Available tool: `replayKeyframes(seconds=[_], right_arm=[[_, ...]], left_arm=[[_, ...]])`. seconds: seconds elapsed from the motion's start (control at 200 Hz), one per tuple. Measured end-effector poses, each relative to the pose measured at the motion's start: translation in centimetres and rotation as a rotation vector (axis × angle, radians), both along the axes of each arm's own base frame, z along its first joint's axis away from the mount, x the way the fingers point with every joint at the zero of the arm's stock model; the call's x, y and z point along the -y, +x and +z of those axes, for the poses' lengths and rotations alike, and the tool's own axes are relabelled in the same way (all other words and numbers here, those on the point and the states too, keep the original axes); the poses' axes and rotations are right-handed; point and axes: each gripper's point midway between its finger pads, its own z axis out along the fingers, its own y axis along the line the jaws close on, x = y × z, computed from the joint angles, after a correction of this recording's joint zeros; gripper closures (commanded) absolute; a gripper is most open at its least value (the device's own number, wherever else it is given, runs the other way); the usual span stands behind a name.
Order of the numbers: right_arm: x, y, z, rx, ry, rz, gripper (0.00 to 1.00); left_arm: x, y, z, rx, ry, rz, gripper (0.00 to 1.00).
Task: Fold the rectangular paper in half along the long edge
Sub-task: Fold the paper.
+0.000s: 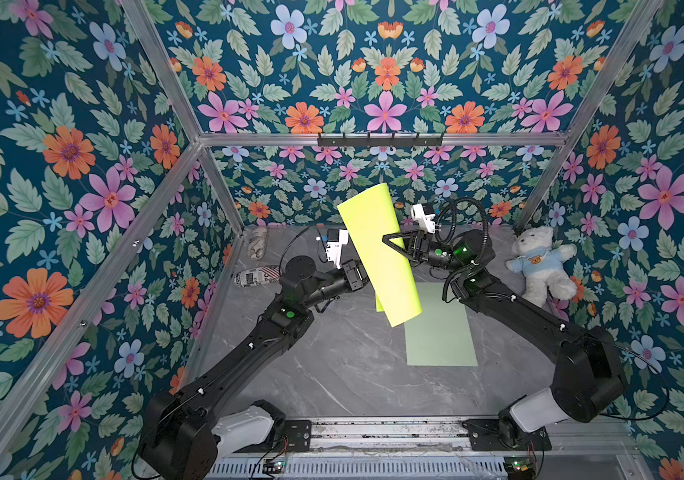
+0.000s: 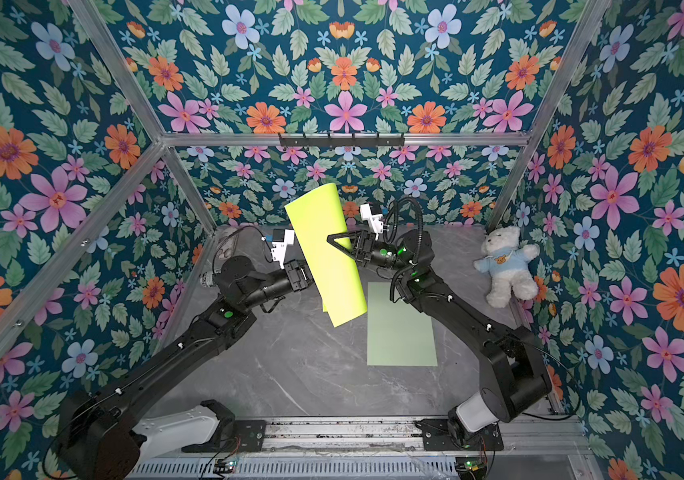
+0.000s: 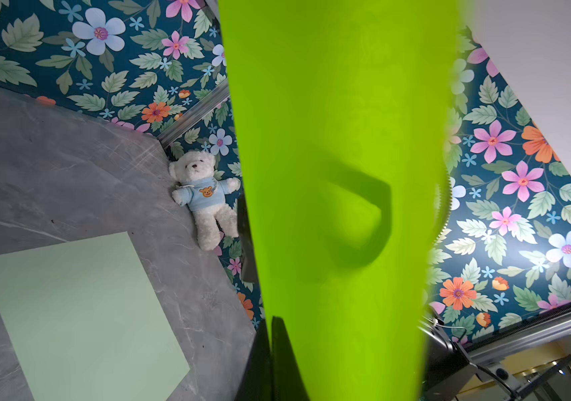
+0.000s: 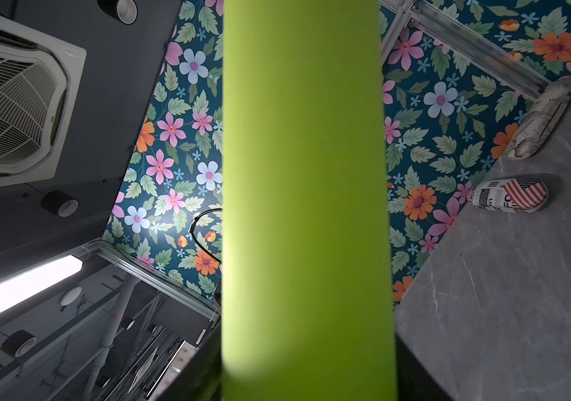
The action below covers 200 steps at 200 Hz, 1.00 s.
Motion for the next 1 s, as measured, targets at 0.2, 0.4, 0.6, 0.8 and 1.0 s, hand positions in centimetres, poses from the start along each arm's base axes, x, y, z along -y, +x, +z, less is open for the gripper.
replayKeyframes(seconds=[0.2, 0.4, 0.6, 0.8, 1.0], right_arm=[[0.2, -0.3, -0.6, -0.005, -0.025, -0.011, 0.37], [0.0, -0.5, -0.7, 0.003, -0.033, -0.02, 0.43], [0.3, 0.0, -1.3, -0.02, -0.028, -0.072, 0.47], [0.0, -0.2, -0.5, 0.019, -0.013, -0.122, 0.48], [0.3, 0.5, -0.6, 0.018, -0.011, -0.168, 0.4]], left_arm=[[0.0, 0.2, -0.5, -0.006, 0.018, 0.011, 1.0], [0.2, 0.5, -1.0, -0.018, 0.026, 0.01, 1.0], [0.3, 0.6, -1.2, -0.022, 0.029, 0.006, 1.0], [0.3, 0.6, -1.1, -0.02, 0.027, 0.006, 1.0], [0.3, 0.4, -1.0, -0.015, 0.024, 0.003, 1.0]])
